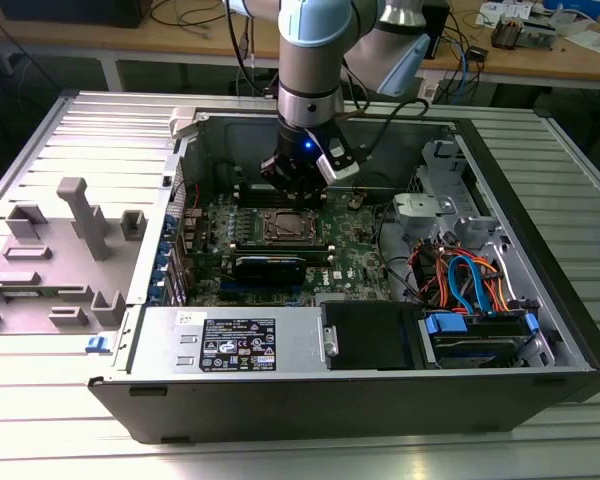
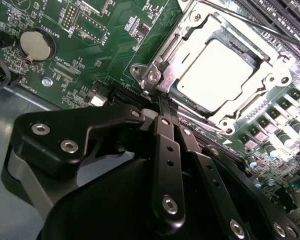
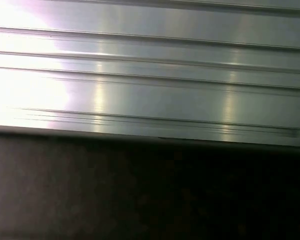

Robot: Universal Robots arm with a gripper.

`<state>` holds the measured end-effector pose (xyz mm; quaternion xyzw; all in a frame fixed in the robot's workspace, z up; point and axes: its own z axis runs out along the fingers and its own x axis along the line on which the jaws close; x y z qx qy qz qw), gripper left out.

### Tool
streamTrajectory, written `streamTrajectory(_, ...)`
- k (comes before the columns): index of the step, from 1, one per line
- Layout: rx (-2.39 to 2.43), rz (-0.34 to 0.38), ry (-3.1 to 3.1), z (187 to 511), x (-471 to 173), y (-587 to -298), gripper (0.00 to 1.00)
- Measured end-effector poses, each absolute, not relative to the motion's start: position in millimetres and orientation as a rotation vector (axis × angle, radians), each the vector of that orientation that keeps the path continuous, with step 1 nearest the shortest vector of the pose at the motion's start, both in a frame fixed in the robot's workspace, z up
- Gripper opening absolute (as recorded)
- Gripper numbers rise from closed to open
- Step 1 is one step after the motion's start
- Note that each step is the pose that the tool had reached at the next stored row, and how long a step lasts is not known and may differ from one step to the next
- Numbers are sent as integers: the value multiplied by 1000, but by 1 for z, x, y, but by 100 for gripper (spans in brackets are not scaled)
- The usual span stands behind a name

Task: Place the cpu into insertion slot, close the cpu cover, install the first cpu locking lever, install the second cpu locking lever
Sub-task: 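Install the first cpu locking lever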

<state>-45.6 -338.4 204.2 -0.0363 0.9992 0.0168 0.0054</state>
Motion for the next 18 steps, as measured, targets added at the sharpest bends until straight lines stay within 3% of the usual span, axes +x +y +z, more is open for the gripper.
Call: streamTrajectory(18, -114, 9, 3130, 203, -46, -339, 11)
